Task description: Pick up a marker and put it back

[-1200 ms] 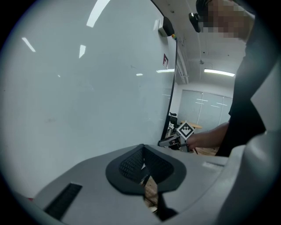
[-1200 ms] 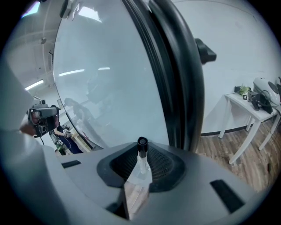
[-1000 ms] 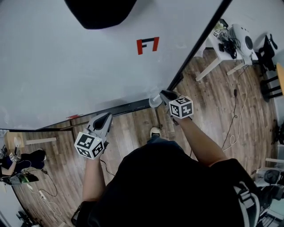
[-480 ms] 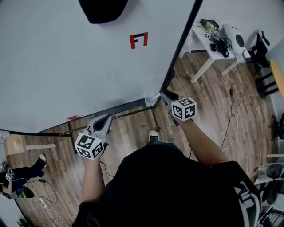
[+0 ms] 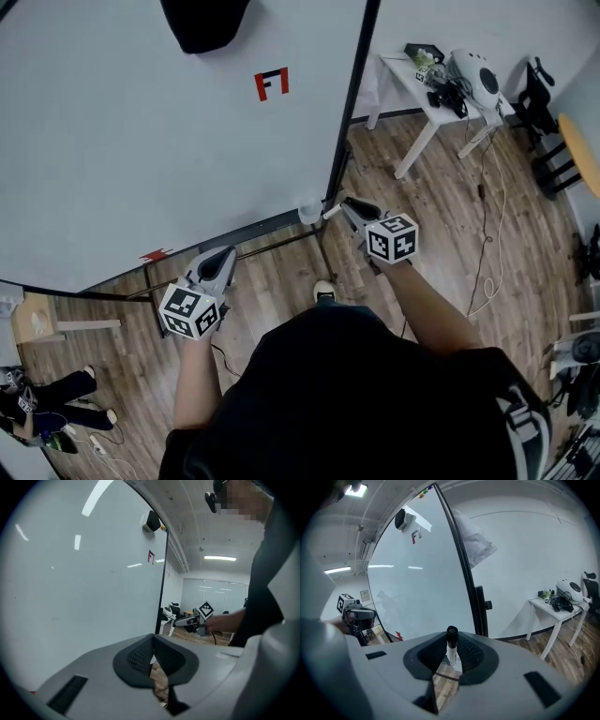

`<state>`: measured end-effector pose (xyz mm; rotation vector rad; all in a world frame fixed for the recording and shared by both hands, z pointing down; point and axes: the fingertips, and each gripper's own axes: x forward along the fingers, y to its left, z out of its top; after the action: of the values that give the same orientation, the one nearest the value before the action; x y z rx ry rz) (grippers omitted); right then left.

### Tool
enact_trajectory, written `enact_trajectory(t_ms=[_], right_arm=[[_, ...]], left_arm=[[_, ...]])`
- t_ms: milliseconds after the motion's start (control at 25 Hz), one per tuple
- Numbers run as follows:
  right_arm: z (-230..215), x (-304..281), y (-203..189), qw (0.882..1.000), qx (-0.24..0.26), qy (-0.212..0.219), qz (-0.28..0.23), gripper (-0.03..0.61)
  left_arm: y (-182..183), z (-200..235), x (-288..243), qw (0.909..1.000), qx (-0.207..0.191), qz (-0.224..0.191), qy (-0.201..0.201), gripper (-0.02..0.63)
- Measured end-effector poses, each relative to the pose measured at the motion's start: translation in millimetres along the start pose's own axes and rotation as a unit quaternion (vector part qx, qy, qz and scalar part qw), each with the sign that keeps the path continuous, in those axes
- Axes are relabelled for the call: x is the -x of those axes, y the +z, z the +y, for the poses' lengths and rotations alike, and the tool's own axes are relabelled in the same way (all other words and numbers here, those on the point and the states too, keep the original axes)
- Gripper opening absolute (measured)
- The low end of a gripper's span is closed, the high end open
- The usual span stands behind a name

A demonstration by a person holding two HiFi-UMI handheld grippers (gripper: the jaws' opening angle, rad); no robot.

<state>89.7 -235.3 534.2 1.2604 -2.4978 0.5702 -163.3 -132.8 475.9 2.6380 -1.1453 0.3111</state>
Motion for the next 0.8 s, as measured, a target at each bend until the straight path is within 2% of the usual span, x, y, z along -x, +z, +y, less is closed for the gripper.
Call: enact_trajectory(t_ms=[800], right_arm=[[10.4, 45.3, -28.7, 1.000, -0.022, -0.020, -0.004, 0.060]], left_arm=[[-1.5, -24.9, 7.4, 0.9996, -0.013, -0.005, -0.025, 0.011]])
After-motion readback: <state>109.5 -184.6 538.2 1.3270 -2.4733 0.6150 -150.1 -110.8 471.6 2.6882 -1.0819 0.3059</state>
